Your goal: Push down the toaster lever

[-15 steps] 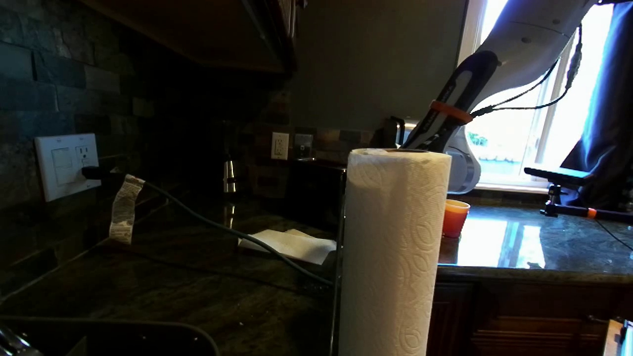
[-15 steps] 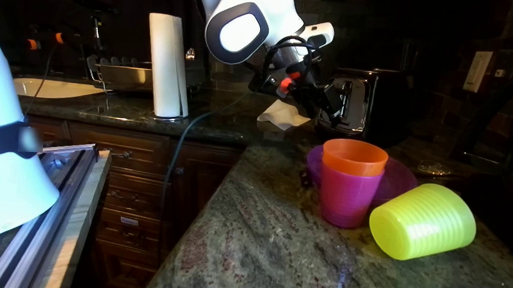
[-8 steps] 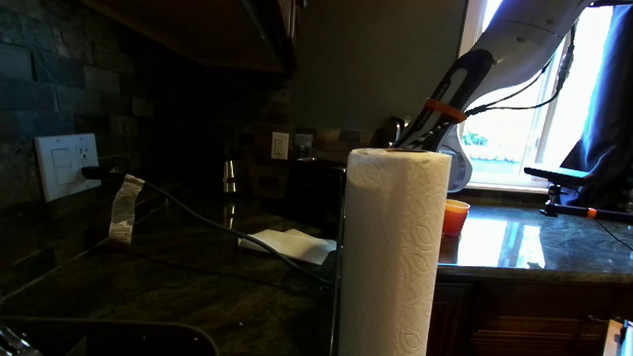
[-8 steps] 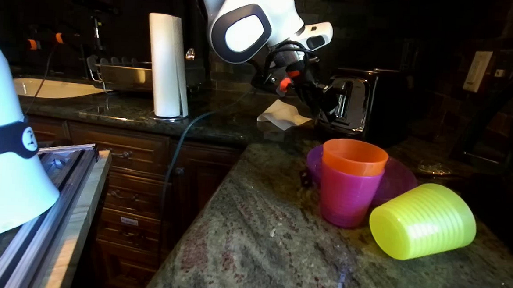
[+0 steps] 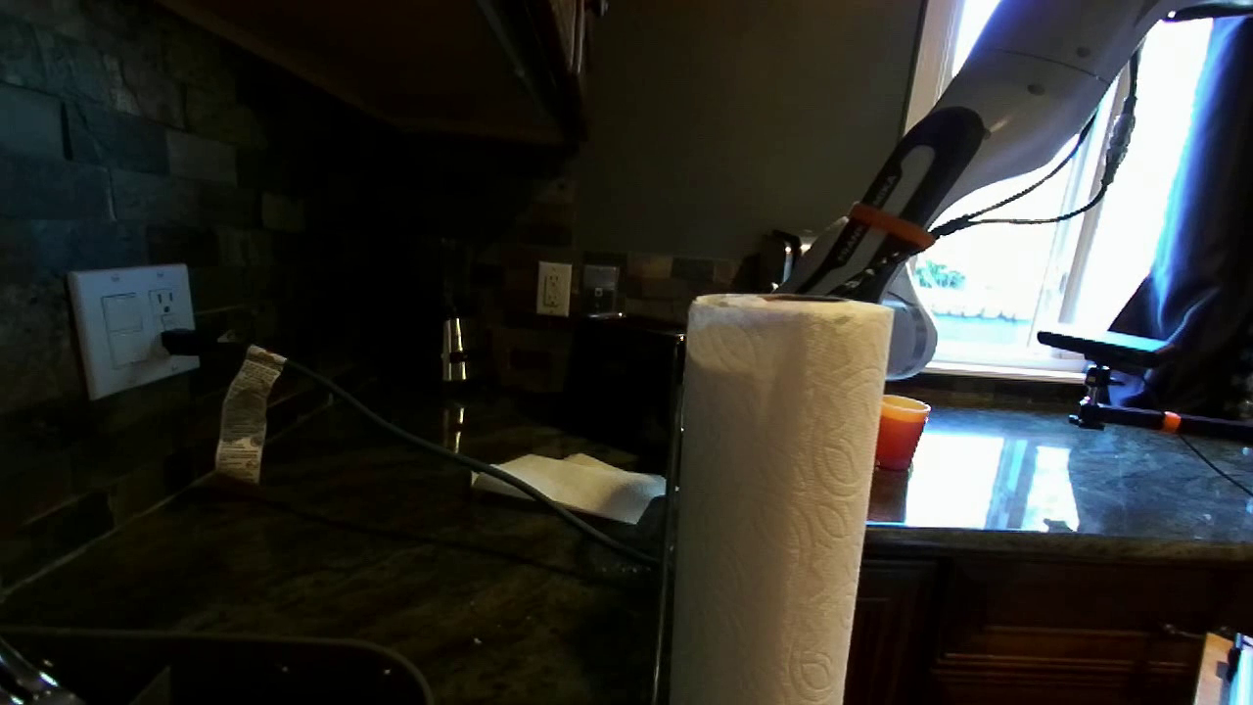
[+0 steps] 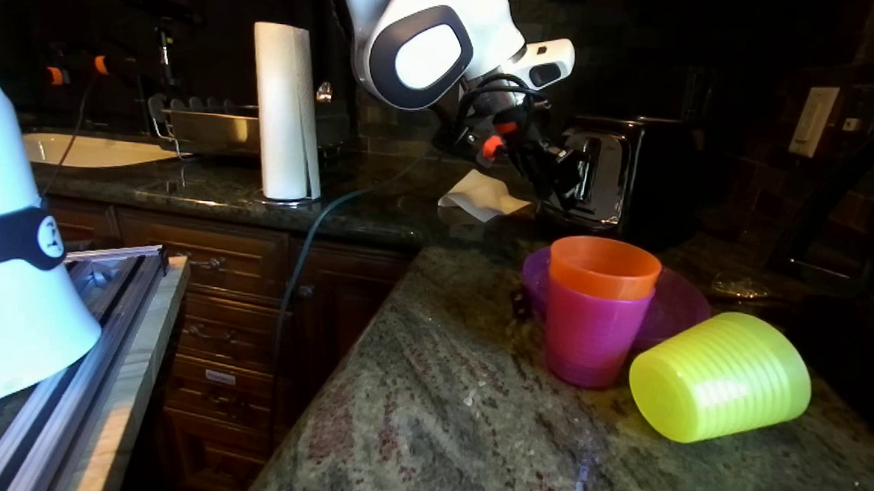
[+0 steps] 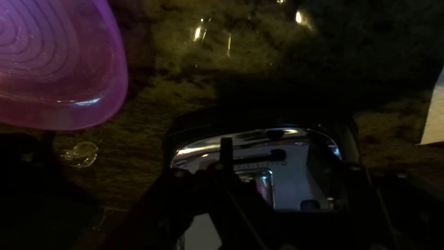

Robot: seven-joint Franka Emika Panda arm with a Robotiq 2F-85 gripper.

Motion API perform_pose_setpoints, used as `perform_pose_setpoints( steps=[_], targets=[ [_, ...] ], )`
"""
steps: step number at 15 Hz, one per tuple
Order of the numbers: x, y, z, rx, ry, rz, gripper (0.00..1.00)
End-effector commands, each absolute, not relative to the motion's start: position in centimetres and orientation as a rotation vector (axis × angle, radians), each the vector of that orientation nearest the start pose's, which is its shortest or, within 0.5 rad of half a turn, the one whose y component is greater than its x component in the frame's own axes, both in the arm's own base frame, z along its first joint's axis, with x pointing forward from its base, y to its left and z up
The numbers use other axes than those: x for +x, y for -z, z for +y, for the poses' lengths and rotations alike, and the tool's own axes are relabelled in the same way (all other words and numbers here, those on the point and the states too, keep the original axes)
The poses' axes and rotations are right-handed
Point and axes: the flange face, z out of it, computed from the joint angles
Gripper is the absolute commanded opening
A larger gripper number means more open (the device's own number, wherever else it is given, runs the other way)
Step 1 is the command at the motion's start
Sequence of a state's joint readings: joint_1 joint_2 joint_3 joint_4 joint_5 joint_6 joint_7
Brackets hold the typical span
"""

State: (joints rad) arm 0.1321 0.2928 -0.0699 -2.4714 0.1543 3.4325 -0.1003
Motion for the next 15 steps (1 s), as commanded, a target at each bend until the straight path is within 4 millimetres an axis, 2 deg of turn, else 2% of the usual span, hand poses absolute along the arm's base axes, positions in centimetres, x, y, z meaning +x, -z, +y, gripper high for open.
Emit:
perform_pose_setpoints(
  steps=[1, 3, 4, 5, 6, 7, 8, 10, 15],
  targets=[
    [52.55, -24.77, 1.31, -2.981, 1.031, -0.012, 0.53],
    [52.65, -24.51, 1.27, -2.980, 1.028, -0.020, 0.49],
    [52.70, -24.39, 1.23, -2.979, 1.026, -0.019, 0.44],
    [52.77, -24.27, 1.27, -2.977, 1.026, -0.023, 0.43],
    [52.83, -24.22, 1.36, -2.972, 1.032, -0.036, 0.32],
    [52.85, -24.13, 1.32, -2.969, 1.038, -0.052, 0.34],
    [52.87, -24.05, 1.30, -2.967, 1.046, -0.075, 0.30],
    [52.97, -23.96, 1.09, -2.965, 1.062, -0.106, 0.31],
    [53.29, -24.17, 0.42, -2.953, 1.121, -0.159, 0.19]
  ],
)
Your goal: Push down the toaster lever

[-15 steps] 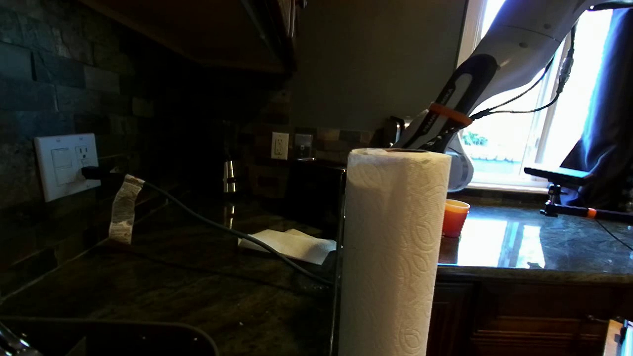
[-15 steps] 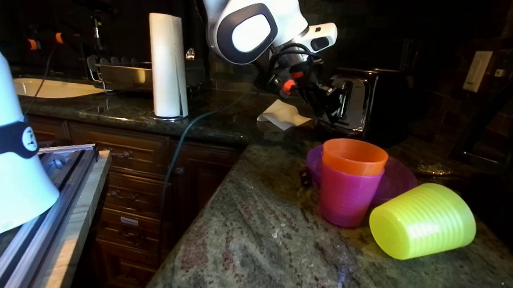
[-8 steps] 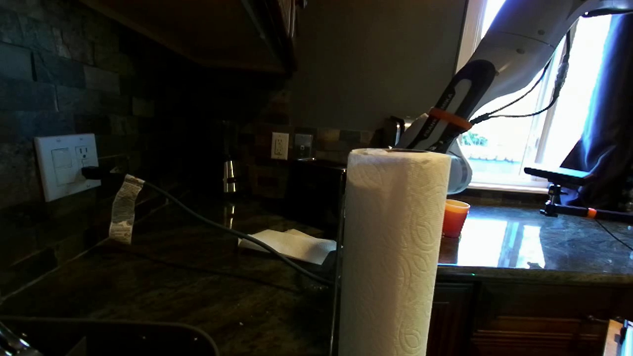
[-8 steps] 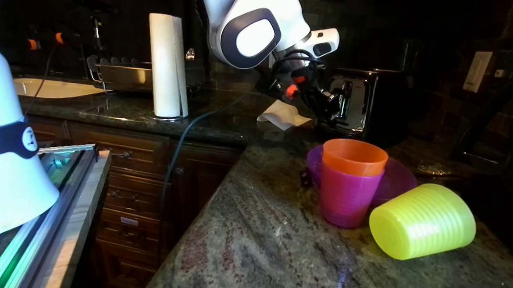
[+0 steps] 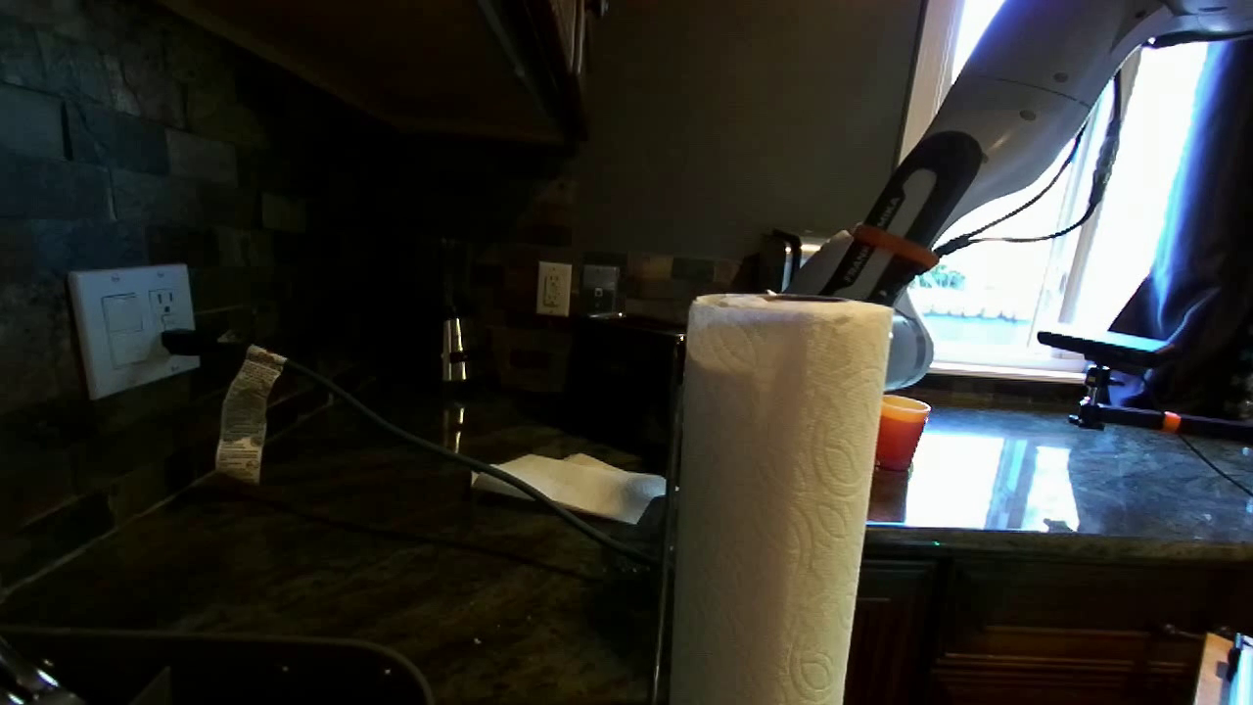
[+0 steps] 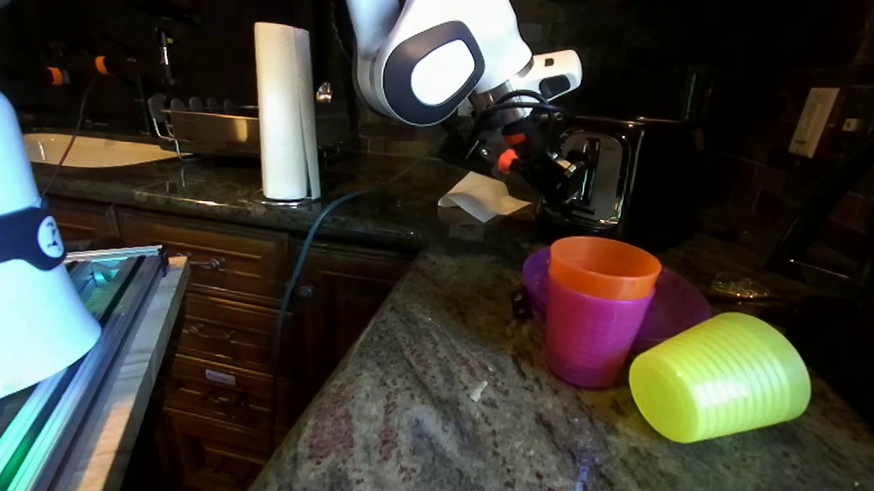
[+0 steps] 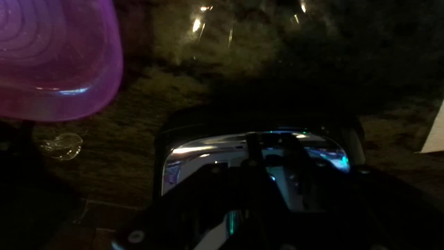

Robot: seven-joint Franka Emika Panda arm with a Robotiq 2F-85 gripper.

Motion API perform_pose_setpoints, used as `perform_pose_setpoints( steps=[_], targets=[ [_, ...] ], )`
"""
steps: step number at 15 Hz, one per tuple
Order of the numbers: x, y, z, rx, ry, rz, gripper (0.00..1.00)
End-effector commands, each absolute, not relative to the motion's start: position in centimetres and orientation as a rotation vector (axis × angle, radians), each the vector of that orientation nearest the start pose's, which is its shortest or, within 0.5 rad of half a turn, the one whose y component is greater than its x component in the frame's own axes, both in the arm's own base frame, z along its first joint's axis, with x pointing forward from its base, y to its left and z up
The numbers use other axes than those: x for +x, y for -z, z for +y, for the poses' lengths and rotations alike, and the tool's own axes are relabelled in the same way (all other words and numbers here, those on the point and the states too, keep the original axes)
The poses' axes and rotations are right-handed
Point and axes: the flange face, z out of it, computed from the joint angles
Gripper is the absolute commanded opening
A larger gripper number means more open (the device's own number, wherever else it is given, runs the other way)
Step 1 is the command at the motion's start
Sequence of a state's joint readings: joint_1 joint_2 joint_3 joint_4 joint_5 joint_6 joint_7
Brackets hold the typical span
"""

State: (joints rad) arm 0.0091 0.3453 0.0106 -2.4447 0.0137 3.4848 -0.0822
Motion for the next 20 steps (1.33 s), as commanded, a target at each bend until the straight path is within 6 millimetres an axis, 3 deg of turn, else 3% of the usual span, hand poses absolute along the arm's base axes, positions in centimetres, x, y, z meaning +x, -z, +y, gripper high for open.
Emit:
perform_pose_setpoints(
  steps=[1, 4, 10, 17, 20],
  targets=[
    [53.3, -24.2, 0.3, -2.950, 1.130, -0.165, 0.19],
    [53.3, -24.0, 0.1, -2.944, 1.138, -0.174, 0.01],
    [53.3, -24.2, -1.2, -2.955, 1.149, -0.168, 0.03],
    [53.1, -24.4, -4.7, -2.982, 1.153, -0.081, 0.00],
    [52.5, -24.8, -4.4, -2.990, 1.083, -0.051, 0.01]
  ],
)
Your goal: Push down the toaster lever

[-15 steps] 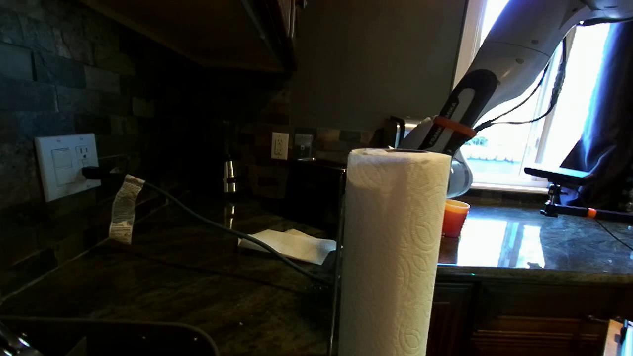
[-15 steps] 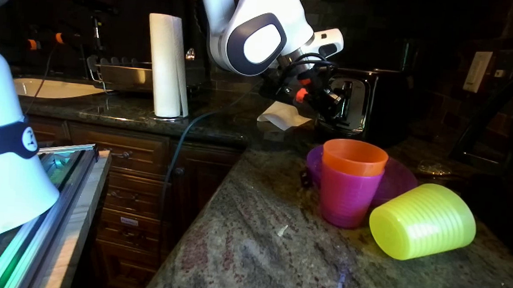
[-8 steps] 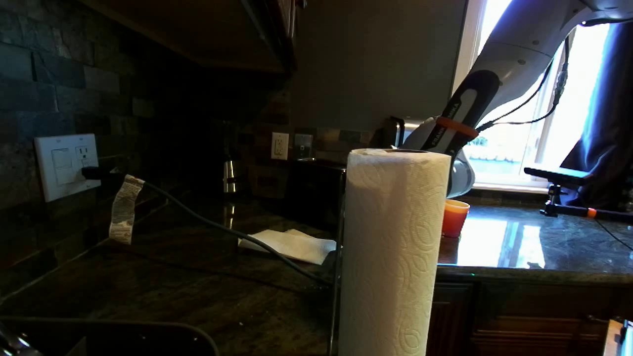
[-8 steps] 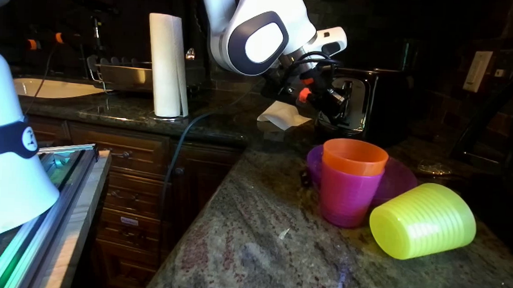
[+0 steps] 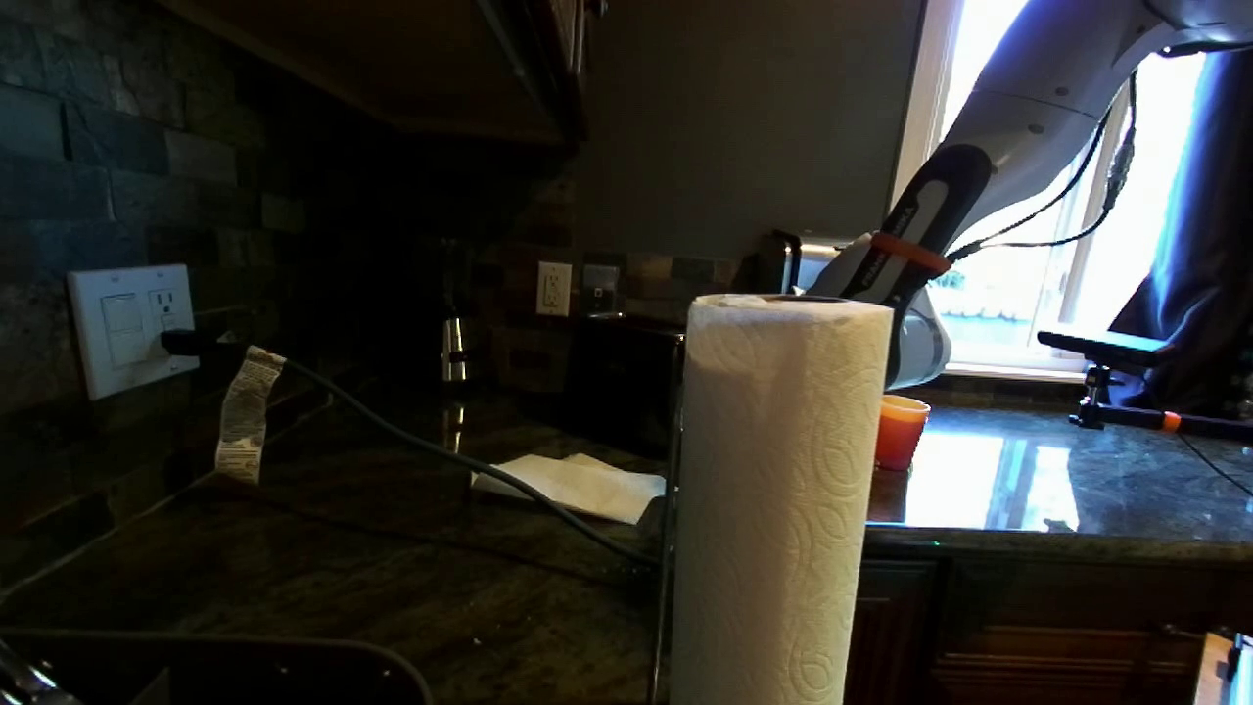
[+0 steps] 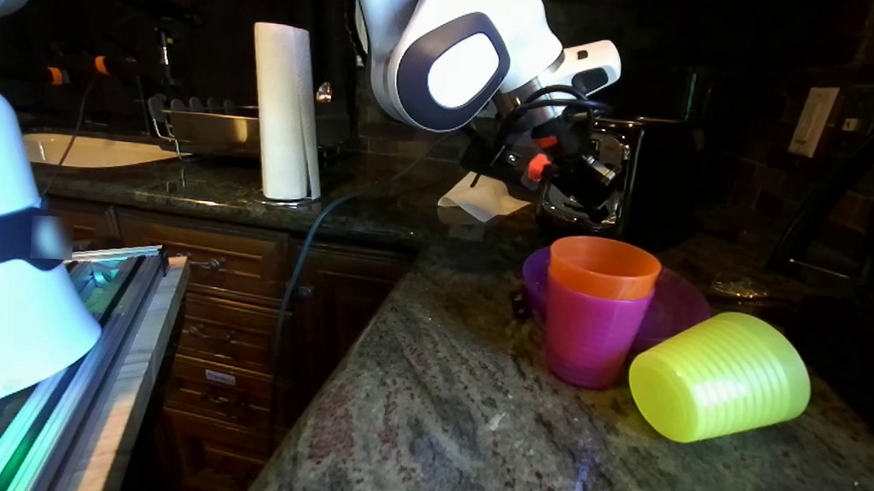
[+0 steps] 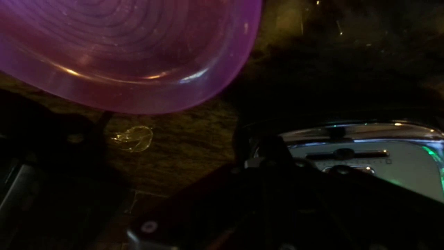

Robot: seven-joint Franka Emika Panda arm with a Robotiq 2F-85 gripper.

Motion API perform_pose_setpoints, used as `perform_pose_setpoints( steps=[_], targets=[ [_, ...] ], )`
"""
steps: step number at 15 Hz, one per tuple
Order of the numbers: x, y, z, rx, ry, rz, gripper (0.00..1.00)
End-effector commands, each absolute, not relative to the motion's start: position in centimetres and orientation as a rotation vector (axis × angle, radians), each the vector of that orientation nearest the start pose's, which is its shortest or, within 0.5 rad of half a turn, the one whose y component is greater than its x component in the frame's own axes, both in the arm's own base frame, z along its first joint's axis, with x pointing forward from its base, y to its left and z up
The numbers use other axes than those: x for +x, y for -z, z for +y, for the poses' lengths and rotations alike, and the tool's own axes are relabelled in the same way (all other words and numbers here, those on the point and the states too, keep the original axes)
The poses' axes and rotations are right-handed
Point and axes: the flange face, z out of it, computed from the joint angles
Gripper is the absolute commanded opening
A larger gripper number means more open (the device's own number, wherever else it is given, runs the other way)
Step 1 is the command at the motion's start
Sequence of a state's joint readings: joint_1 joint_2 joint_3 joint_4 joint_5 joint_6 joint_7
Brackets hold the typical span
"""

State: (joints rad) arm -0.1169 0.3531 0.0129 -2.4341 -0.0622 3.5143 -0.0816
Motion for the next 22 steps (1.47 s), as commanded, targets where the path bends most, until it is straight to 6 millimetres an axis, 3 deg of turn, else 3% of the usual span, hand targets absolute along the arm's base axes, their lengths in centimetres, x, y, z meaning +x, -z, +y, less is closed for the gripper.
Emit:
perform_pose_setpoints(
  steps=[1, 8, 13, 15, 22],
  targets=[
    [52.2, -25.0, -4.1, -2.993, 1.056, -0.052, 0.04],
    [48.8, -28.3, -1.1, -3.073, 0.738, -0.106, 0.58],
    [46.6, -32.5, -1.6, -3.129, 0.602, -0.091, 0.95],
    [46.0, -34.2, -1.7, -3.134, 0.582, -0.082, 1.00],
    [45.2, -38.5, -1.2, -3.122, 0.599, -0.088, 1.00]
  ],
)
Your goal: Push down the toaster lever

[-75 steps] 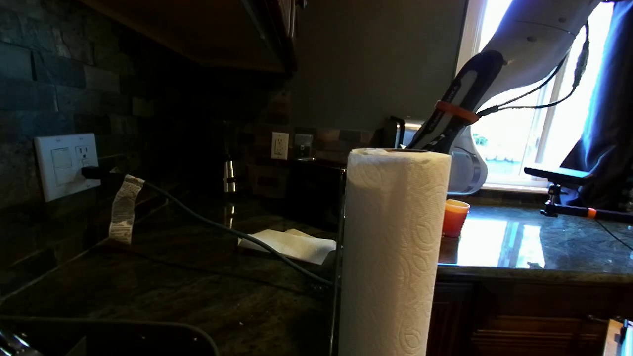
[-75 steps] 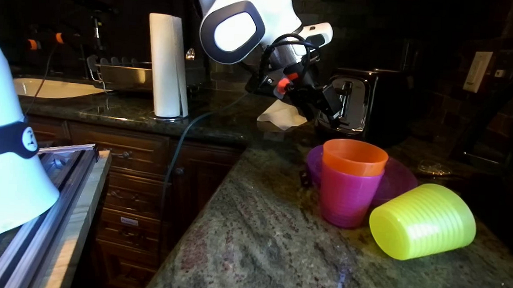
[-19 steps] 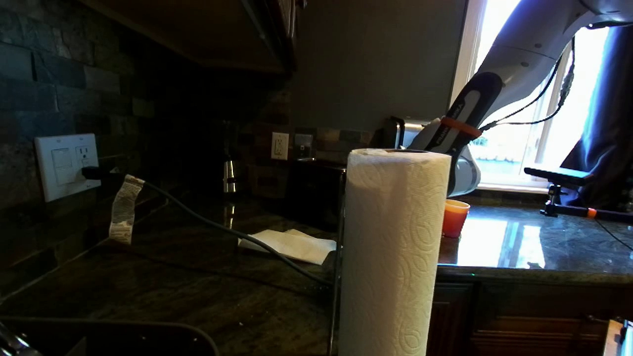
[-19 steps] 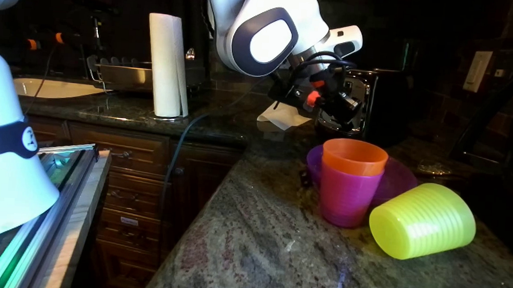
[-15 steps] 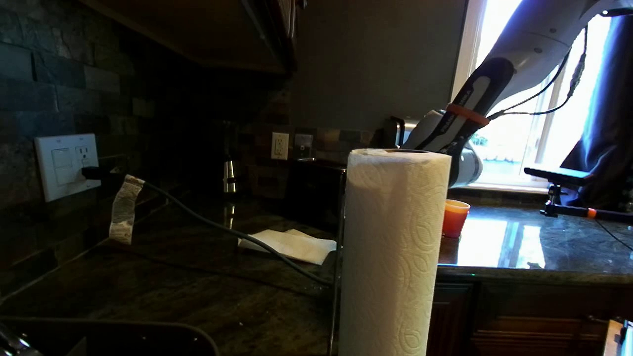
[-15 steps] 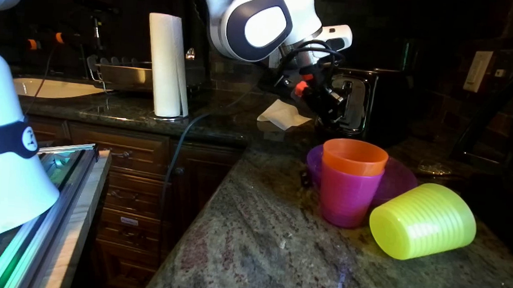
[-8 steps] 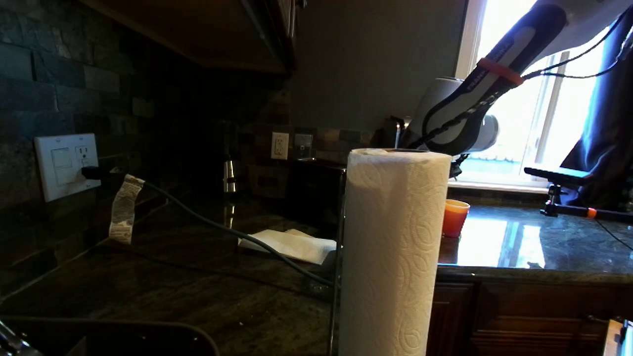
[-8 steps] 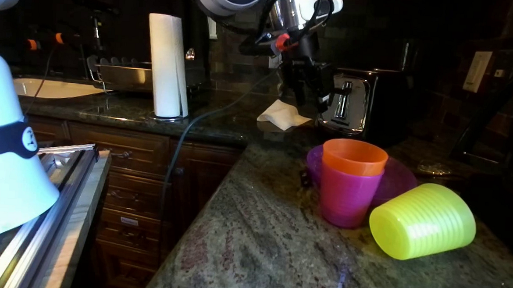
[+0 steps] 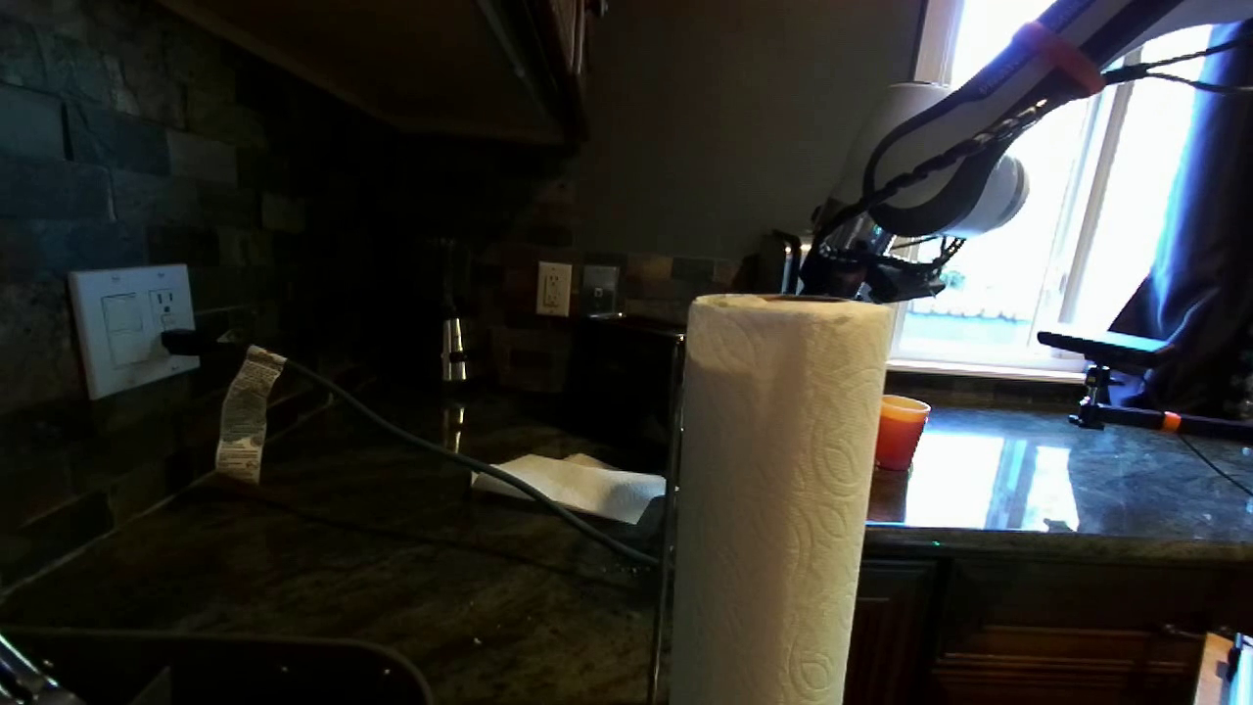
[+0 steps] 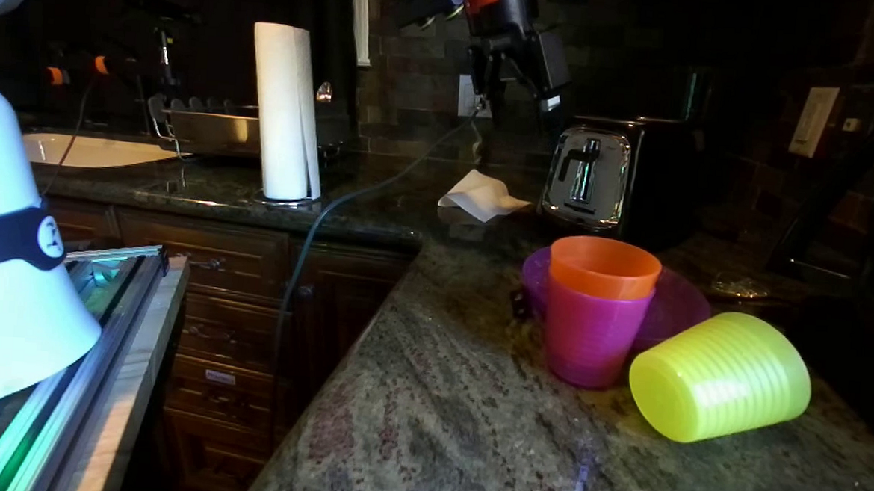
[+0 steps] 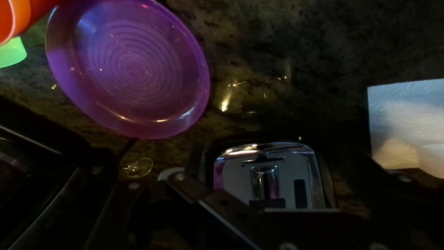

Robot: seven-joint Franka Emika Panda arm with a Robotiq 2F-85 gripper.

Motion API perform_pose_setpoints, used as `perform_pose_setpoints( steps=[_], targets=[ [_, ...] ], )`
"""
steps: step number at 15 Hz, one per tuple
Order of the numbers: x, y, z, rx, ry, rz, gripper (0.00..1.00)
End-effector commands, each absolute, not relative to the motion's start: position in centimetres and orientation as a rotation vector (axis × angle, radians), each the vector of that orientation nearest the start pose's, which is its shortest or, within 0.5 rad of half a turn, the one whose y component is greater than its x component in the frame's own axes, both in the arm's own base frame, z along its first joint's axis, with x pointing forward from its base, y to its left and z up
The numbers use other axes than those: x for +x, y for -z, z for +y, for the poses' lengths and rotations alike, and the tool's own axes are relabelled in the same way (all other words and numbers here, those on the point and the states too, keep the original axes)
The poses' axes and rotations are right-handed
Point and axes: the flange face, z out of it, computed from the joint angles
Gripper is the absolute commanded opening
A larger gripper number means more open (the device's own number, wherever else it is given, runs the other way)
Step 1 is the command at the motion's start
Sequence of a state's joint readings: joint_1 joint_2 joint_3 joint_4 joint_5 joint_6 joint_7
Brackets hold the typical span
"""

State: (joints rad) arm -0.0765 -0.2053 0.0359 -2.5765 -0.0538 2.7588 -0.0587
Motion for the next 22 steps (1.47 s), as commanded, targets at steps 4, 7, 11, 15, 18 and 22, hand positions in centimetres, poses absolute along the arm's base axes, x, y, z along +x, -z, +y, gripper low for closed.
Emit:
perform_pose_setpoints(
  steps=[4, 7, 11, 15, 18, 22],
  targets=[
    [46.2, -39.3, -1.4, -3.086, 0.653, -0.090, 1.00],
    [47.5, -39.6, -2.3, -3.018, 0.752, -0.071, 0.68],
    [49.1, -39.6, -2.9, -2.977, 0.797, -0.107, 0.35],
    [50.5, -39.1, -2.7, -2.957, 0.854, -0.180, 0.06],
    [51.7, -38.2, -2.9, -2.960, 0.870, -0.195, 0.00],
    [52.7, -36.8, -2.8, -2.946, 0.874, -0.222, 0.00]
  ],
)
